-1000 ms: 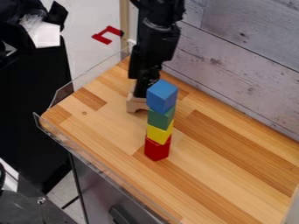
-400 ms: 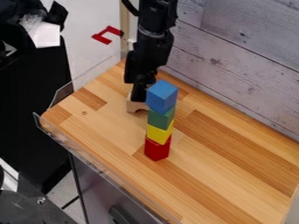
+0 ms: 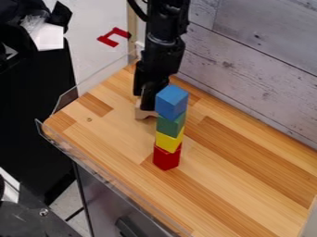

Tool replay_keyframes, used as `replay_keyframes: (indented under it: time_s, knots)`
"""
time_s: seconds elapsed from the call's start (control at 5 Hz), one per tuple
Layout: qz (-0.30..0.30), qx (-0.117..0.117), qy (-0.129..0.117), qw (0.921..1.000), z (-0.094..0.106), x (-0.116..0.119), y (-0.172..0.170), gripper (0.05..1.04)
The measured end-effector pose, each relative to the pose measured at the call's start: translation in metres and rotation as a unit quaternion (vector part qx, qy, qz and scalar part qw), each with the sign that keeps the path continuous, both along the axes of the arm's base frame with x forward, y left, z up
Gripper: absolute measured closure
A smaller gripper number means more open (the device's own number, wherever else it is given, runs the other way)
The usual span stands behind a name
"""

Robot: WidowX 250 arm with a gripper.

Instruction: Déplacez le bloc rectangulaire vers la gauche du table

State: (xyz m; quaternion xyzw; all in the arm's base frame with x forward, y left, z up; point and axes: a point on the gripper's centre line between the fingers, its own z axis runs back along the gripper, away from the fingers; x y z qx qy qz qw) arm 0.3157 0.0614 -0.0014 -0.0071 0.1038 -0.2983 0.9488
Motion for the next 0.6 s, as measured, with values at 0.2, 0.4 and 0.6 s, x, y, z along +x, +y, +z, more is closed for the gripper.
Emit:
replay_keyframes:
  time_s: [0.2,0.4,0.6]
  knots:
    - [0.019,-0.008,-0.009,0.9997,-0.001,0.001,0.0,0.436]
    - [0.035,-0.012,-0.011,0.9993,-0.001,-0.003,0.001,0.436]
    - [0.068,-0.013,-0.003,0.9976,0.003,-0.021,0.012,0.436]
